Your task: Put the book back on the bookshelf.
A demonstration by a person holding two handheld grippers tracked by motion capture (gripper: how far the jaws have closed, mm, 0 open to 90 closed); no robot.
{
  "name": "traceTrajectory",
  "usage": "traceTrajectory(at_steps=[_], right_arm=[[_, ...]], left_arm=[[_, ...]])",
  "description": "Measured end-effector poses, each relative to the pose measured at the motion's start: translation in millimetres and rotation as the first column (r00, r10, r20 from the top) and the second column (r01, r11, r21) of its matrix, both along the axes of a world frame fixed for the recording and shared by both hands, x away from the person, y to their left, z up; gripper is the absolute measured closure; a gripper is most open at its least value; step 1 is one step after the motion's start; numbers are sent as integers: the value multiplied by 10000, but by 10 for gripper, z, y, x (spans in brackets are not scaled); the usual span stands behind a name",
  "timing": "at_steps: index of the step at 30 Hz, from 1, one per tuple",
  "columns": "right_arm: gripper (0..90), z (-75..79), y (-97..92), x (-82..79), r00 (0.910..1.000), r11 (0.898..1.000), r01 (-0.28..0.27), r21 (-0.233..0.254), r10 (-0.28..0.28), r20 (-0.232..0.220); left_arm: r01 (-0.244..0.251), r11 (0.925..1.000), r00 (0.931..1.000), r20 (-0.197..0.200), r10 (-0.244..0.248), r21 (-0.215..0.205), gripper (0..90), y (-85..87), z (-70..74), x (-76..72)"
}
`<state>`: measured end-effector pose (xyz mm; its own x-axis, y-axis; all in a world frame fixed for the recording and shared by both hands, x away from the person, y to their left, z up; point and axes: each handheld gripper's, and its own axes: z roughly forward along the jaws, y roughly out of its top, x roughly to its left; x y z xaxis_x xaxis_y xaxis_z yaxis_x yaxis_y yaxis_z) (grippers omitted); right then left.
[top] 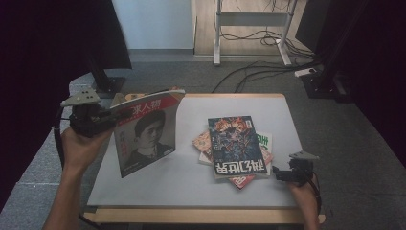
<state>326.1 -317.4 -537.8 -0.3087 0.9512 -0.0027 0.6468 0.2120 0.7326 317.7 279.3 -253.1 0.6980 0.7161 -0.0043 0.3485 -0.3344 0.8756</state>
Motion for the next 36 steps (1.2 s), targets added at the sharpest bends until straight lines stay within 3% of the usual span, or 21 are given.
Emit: traceTrajectory(at_steps=[17, 25, 36], right_arm=[[24, -2, 0, -1, 10000, 10000, 9, 17, -9, 18], [24, -2, 0, -1, 10000, 10000, 0, 7, 0, 26], [24, -2, 0, -2, 10000, 10000, 2, 11, -2, 10]], left_arm=[[-1043, 9945, 9945, -9, 1043, -113, 867, 380, -27, -62], [-1781, 9839, 9840, 69, 1782, -152, 867, 601, -64, -66], [-2665, 9635, 9638, 4, 2666, -248, 867, 797, -138, 12]])
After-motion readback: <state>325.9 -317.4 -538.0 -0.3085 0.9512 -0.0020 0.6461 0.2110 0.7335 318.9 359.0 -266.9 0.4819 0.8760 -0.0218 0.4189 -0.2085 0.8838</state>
